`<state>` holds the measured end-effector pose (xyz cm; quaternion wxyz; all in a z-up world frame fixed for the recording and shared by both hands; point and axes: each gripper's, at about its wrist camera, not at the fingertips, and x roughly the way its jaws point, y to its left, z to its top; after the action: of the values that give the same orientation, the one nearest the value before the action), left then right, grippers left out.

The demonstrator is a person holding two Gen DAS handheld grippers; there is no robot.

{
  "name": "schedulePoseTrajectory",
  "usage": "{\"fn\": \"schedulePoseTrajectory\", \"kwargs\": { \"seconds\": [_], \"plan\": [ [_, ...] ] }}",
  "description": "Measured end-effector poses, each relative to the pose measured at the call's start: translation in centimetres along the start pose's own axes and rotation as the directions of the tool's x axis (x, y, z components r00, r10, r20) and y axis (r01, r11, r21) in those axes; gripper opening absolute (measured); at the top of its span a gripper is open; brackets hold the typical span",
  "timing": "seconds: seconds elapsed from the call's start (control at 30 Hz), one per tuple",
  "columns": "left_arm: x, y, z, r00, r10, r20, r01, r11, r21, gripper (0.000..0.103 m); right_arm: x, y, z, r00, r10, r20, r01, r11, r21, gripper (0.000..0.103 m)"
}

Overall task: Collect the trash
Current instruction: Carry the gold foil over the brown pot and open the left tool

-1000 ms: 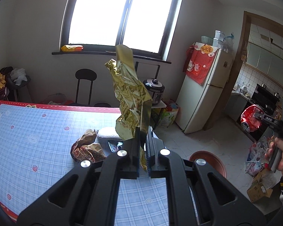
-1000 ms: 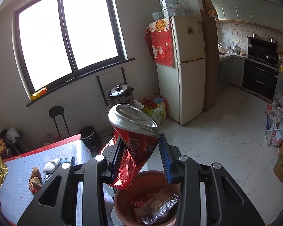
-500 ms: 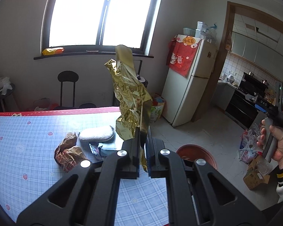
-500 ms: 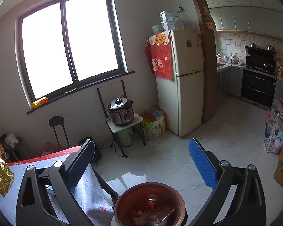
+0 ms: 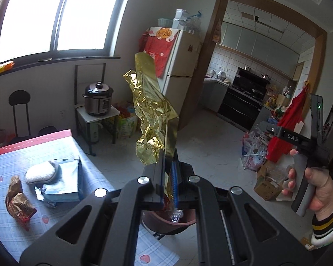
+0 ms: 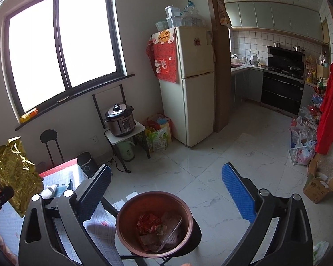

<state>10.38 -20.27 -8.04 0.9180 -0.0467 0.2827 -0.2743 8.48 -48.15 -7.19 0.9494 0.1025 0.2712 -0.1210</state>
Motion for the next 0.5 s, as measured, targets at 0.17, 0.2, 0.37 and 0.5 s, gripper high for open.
{"fn": "schedulePoseTrajectory", "kwargs": {
  "seconds": [0.17, 0.2, 0.37, 0.5],
  "plan": [
    [3.3, -3.2, 0.0, 0.996, -0.081, -0.049, 0.082, 0.996, 0.029, 0.009, -0.2, -0.8, -1.1, 0.999, -0.037, -0.031, 0.036, 0.999, -0.030, 0.098],
    [3.9, -3.8, 0.0, 0.994, -0.091, -0.060, 0.094, 0.995, 0.035, 0.010, -0.1, -0.9, -1.3, 0.998, -0.044, -0.037, 0.042, 0.999, -0.035, 0.098],
    [6.8, -5.7, -0.2, 0.986, -0.116, -0.121, 0.122, 0.992, 0.043, 0.010, 0.3, -1.7, -2.3, 0.996, -0.058, -0.072, 0.054, 0.997, -0.050, 0.098],
    [8.8, -6.4, 0.0, 0.980, -0.119, -0.158, 0.126, 0.991, 0.039, 0.010, 0.8, -2.0, -2.9, 0.994, -0.069, -0.090, 0.064, 0.996, -0.057, 0.098]
  ]
}}
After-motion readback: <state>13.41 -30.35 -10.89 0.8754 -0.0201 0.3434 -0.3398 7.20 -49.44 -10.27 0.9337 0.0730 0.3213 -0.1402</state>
